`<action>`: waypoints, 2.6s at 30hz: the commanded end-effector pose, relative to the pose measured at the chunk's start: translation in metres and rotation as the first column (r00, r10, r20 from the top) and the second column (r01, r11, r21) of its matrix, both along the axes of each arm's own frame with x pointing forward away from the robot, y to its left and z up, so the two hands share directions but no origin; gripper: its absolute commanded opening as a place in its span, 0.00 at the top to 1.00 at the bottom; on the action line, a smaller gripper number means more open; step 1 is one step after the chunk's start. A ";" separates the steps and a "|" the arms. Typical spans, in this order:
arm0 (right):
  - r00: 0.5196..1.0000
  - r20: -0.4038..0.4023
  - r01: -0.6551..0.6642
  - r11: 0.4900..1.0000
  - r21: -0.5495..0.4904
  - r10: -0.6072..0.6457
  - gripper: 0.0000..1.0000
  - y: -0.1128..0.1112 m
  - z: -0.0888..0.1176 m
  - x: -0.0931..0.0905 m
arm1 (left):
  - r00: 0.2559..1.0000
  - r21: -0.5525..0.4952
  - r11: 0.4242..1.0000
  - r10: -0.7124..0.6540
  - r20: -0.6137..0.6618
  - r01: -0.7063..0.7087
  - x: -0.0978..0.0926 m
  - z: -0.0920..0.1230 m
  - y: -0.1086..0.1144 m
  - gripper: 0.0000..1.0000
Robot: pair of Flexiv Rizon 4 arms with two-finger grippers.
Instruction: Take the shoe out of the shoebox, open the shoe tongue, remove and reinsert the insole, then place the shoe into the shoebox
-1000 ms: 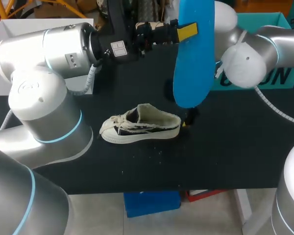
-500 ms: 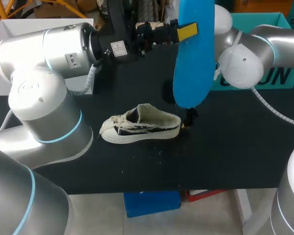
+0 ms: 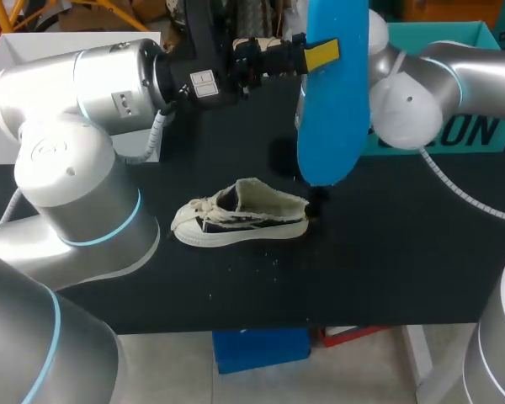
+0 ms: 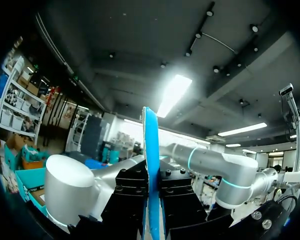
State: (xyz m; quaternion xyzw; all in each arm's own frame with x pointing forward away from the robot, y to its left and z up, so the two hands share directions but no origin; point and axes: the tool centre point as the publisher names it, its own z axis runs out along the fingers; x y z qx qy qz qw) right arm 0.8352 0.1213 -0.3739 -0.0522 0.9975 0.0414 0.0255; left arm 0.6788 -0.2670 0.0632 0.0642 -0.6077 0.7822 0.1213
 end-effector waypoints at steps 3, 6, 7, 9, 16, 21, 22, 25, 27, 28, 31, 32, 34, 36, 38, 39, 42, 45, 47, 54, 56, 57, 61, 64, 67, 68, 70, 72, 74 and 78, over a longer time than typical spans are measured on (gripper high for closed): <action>1.000 -0.006 -0.001 1.000 -0.012 0.001 0.00 0.011 -0.007 -0.002 | 1.000 0.002 1.000 0.003 -0.001 -0.003 0.000 0.001 -0.002 1.00; 1.000 -0.007 0.000 1.000 -0.012 0.000 0.00 0.014 -0.007 -0.004 | 1.000 0.002 1.000 0.003 -0.001 -0.003 0.000 0.001 -0.002 1.00; 1.000 -0.007 0.000 1.000 -0.013 0.000 0.00 0.015 -0.007 -0.005 | 1.000 0.002 1.000 0.003 -0.001 -0.003 0.000 0.001 -0.002 1.00; 1.000 -0.007 0.001 1.000 -0.013 -0.001 0.00 0.018 -0.007 -0.006 | 1.000 0.002 1.000 0.003 -0.001 -0.003 0.000 0.001 -0.002 1.00; 1.000 -0.015 -0.016 1.000 -0.004 0.016 0.00 0.029 -0.008 -0.009 | 1.000 0.002 1.000 0.003 -0.001 -0.003 0.000 0.001 -0.002 1.00; 0.999 -0.042 0.007 0.991 0.130 -0.002 0.00 0.031 -0.005 -0.008 | 1.000 0.002 1.000 0.003 -0.001 -0.003 0.000 0.001 -0.002 1.00; 0.999 -0.044 0.003 0.989 0.150 0.004 0.00 0.031 -0.004 -0.009 | 1.000 0.002 1.000 0.003 -0.001 -0.003 0.000 0.001 -0.002 1.00; 0.999 -0.052 0.006 0.978 0.209 0.005 0.00 0.029 -0.002 -0.009 | 1.000 0.002 1.000 0.003 -0.001 -0.003 0.000 0.001 -0.002 1.00; 0.998 -0.055 0.002 0.968 0.252 0.012 0.00 0.028 -0.003 -0.008 | 1.000 0.002 1.000 0.003 -0.001 -0.003 0.000 0.001 -0.002 1.00; 0.998 -0.062 0.007 0.956 0.294 0.012 0.00 0.027 -0.002 -0.008 | 1.000 0.002 1.000 0.003 -0.001 -0.003 0.000 0.001 -0.002 1.00; 0.998 -0.056 -0.016 0.931 0.364 0.039 0.00 0.026 -0.001 -0.007 | 1.000 0.002 1.000 0.003 -0.001 -0.003 0.000 0.001 -0.002 1.00; 0.997 -0.048 -0.036 0.924 0.380 0.059 0.00 0.027 0.000 -0.007 | 1.000 0.002 1.000 0.003 -0.001 -0.003 0.000 0.001 -0.002 1.00; 0.995 -0.041 -0.064 0.906 0.418 0.089 0.00 0.030 0.000 -0.009 | 1.000 0.002 1.000 0.003 -0.001 -0.003 0.000 0.001 -0.002 1.00; 0.994 -0.043 -0.074 0.888 0.453 0.105 0.00 0.031 0.000 -0.008 | 1.000 0.002 1.000 0.003 -0.001 -0.003 0.000 0.001 -0.002 1.00; 0.993 -0.041 -0.080 0.879 0.470 0.112 0.00 0.033 -0.002 -0.008 | 1.000 0.002 1.000 0.003 -0.001 -0.003 0.000 0.001 -0.002 1.00; 0.993 -0.044 -0.078 0.878 0.472 0.112 0.00 0.033 -0.004 -0.008 | 1.000 0.002 1.000 0.003 -0.001 -0.003 0.000 0.001 -0.002 1.00; 0.992 -0.059 -0.068 0.871 0.487 0.110 0.00 0.035 -0.008 -0.008 | 1.000 0.002 1.000 0.003 -0.001 -0.003 0.000 0.001 -0.002 1.00; 0.992 -0.063 -0.067 0.864 0.499 0.113 0.00 0.036 -0.011 -0.008 | 1.000 0.002 1.000 0.003 -0.001 -0.003 0.000 0.001 -0.002 1.00; 0.992 -0.067 -0.056 0.856 0.513 0.106 0.00 0.036 -0.013 -0.007 | 1.000 0.002 1.000 0.003 -0.001 -0.003 0.000 0.001 -0.002 1.00; 0.994 -0.070 -0.030 0.840 0.542 0.081 0.00 0.035 -0.018 -0.002 | 1.000 0.002 1.000 0.003 -0.001 -0.003 0.000 0.001 -0.002 1.00; 0.995 -0.072 -0.022 0.834 0.551 0.073 0.00 0.034 -0.019 0.000 | 1.000 0.002 1.000 0.003 -0.001 -0.003 0.000 0.001 -0.002 1.00; 0.995 -0.072 -0.017 0.832 0.554 0.068 0.00 0.033 -0.020 0.000 | 1.000 0.002 1.000 0.003 -0.001 -0.003 0.000 0.001 -0.002 1.00; 0.995 -0.082 0.004 0.821 0.571 0.052 0.00 0.029 -0.025 0.002 | 1.000 0.002 1.000 0.003 -0.001 -0.003 0.000 0.001 -0.002 1.00; 0.995 -0.087 0.014 0.814 0.581 0.044 0.00 0.026 -0.030 0.003 | 1.000 0.002 1.000 0.003 -0.001 -0.003 0.000 0.001 -0.002 1.00; 0.996 -0.089 0.031 0.789 0.614 0.030 0.00 0.023 -0.034 0.005 | 1.000 0.002 1.000 0.003 -0.001 -0.003 0.000 0.001 -0.002 1.00; 0.996 -0.087 0.033 0.780 0.626 0.028 0.00 0.022 -0.035 0.005 | 1.000 0.002 1.000 0.003 -0.001 -0.003 0.000 0.001 -0.002 1.00; 0.996 -0.088 0.037 0.771 0.636 0.024 0.00 0.020 -0.037 0.007 | 1.000 0.002 1.000 0.003 -0.001 -0.003 0.000 0.001 -0.002 1.00; 0.996 -0.088 0.039 0.755 0.654 0.024 0.00 0.019 -0.039 0.008 | 1.000 0.002 1.000 0.003 -0.001 -0.003 0.000 0.001 -0.002 1.00; 0.996 -0.086 0.037 0.752 0.659 0.026 0.00 0.018 -0.041 0.010 | 1.000 0.002 1.000 0.003 -0.001 -0.003 0.000 0.001 -0.002 1.00; 0.995 -0.093 0.040 0.726 0.687 0.034 0.00 0.017 -0.045 0.012 | 1.000 0.002 1.000 0.003 -0.001 -0.003 0.000 0.001 -0.002 1.00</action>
